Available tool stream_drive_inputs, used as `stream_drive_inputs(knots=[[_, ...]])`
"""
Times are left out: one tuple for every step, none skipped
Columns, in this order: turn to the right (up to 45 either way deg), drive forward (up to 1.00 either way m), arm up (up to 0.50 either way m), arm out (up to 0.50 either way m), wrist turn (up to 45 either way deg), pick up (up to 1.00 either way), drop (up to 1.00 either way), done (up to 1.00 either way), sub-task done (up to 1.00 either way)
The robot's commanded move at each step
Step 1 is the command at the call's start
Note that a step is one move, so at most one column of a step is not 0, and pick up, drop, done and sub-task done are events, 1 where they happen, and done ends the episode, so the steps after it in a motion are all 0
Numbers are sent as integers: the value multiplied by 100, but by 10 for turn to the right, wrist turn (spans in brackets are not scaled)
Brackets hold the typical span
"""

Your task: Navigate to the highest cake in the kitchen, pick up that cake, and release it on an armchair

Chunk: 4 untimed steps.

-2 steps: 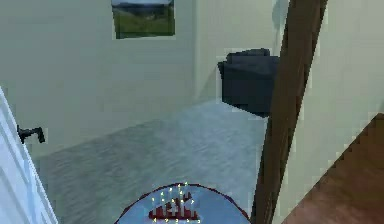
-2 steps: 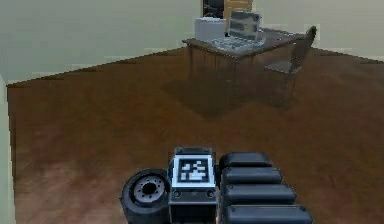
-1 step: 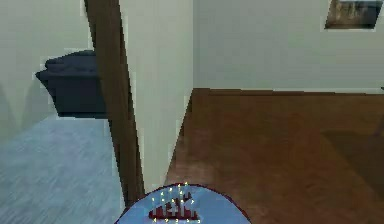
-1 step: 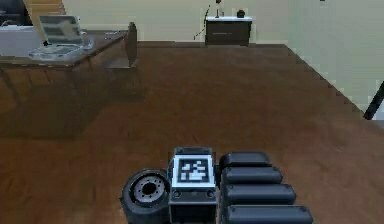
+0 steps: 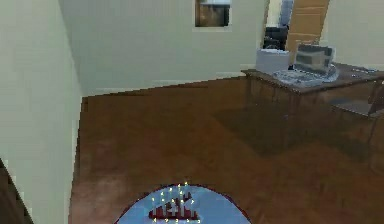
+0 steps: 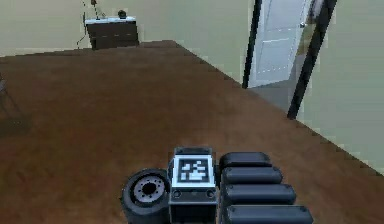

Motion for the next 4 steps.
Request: stream_drive_inputs(knots=[[0, 30, 0, 0, 0, 0, 0, 0, 0], [-450, 0, 0, 0, 0, 0, 0, 0, 0], [-450, 0, 0, 0, 0, 0, 0, 0, 0], [-180, 0, 0, 0, 0, 0, 0, 0, 0]])
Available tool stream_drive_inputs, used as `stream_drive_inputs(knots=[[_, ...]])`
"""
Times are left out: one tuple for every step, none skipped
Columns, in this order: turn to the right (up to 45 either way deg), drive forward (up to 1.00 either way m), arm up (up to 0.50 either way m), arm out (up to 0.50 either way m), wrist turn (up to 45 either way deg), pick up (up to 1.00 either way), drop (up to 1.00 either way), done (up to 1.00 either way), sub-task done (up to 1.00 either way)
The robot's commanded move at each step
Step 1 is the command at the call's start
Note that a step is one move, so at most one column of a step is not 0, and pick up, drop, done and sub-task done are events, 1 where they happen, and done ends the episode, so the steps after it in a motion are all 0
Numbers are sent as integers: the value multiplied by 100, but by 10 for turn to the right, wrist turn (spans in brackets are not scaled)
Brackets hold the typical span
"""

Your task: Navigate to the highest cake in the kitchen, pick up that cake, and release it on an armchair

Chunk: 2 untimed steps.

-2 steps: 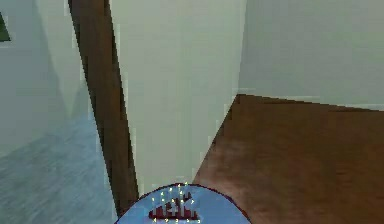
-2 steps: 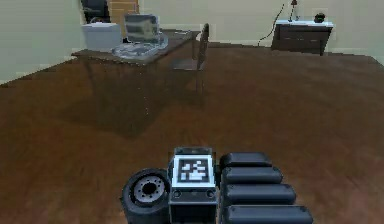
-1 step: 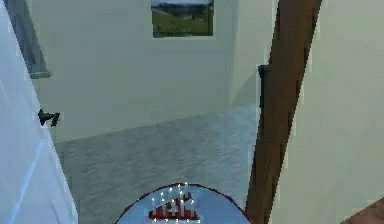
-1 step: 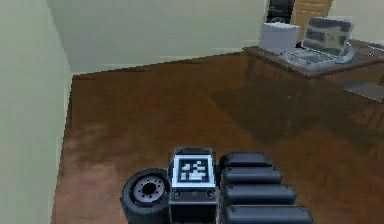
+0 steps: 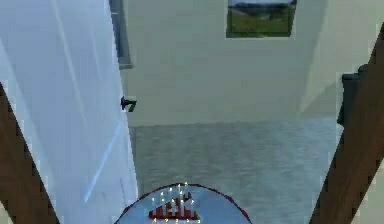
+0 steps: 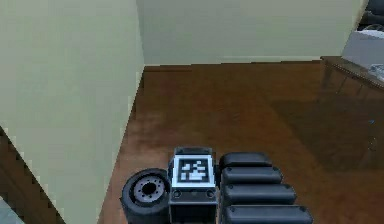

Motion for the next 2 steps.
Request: stream_drive_inputs(knots=[[0, 25, 0, 0, 0, 0, 0, 0, 0], [180, 0, 0, 0, 0, 0, 0, 0, 0]])
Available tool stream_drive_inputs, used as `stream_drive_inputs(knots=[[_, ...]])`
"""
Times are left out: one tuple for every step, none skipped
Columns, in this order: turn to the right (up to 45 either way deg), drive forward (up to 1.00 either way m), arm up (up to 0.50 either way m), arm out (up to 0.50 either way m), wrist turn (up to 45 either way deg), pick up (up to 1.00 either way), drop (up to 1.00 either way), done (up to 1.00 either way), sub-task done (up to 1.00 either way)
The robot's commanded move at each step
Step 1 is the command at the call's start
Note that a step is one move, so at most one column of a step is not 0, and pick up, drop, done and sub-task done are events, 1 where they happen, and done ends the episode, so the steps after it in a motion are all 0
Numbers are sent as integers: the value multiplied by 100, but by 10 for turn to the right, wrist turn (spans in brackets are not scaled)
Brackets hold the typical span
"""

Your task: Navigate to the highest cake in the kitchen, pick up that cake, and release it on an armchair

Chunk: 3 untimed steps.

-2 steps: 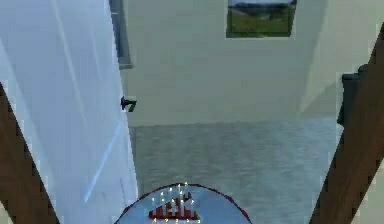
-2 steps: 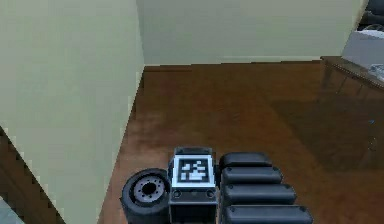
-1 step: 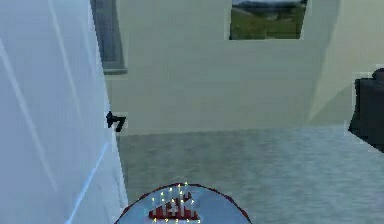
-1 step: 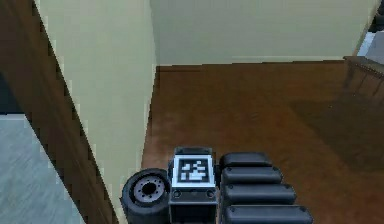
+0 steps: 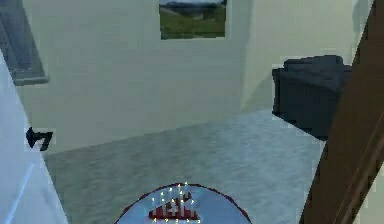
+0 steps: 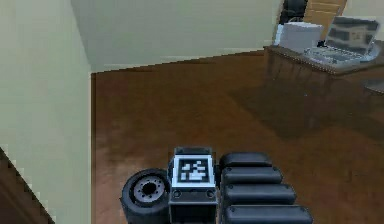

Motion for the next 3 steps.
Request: stream_drive_inputs(knots=[[0, 75, 0, 0, 0, 0, 0, 0, 0], [450, 0, 0, 0, 0, 0, 0, 0, 0], [150, 0, 0, 0, 0, 0, 0, 0, 0]])
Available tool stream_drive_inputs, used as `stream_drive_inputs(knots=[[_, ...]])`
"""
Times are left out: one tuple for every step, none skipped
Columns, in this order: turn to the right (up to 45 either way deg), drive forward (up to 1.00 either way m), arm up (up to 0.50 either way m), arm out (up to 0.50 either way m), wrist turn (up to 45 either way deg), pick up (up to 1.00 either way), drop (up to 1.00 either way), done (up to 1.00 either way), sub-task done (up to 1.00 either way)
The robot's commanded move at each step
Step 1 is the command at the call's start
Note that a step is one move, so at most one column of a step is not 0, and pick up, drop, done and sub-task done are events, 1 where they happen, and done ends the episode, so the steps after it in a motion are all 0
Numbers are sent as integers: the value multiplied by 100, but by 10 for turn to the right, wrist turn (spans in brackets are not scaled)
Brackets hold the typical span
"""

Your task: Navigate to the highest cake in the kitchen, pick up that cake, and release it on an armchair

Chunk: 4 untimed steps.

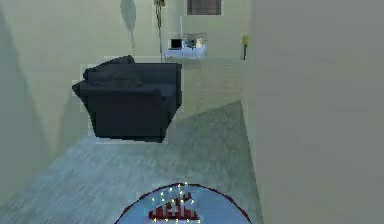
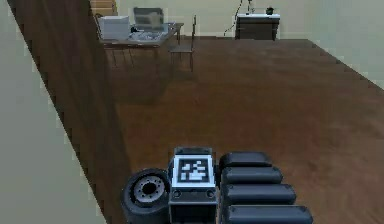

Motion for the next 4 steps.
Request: stream_drive_inputs(knots=[[0, 100, 0, 0, 0, 0, 0, 0, 0], [0, 100, 0, 0, 0, 0, 0, 0, 0], [60, 0, 0, 0, 0, 0, 0, 0, 0], [0, 75, 0, 0, 0, 0, 0, 0, 0]])
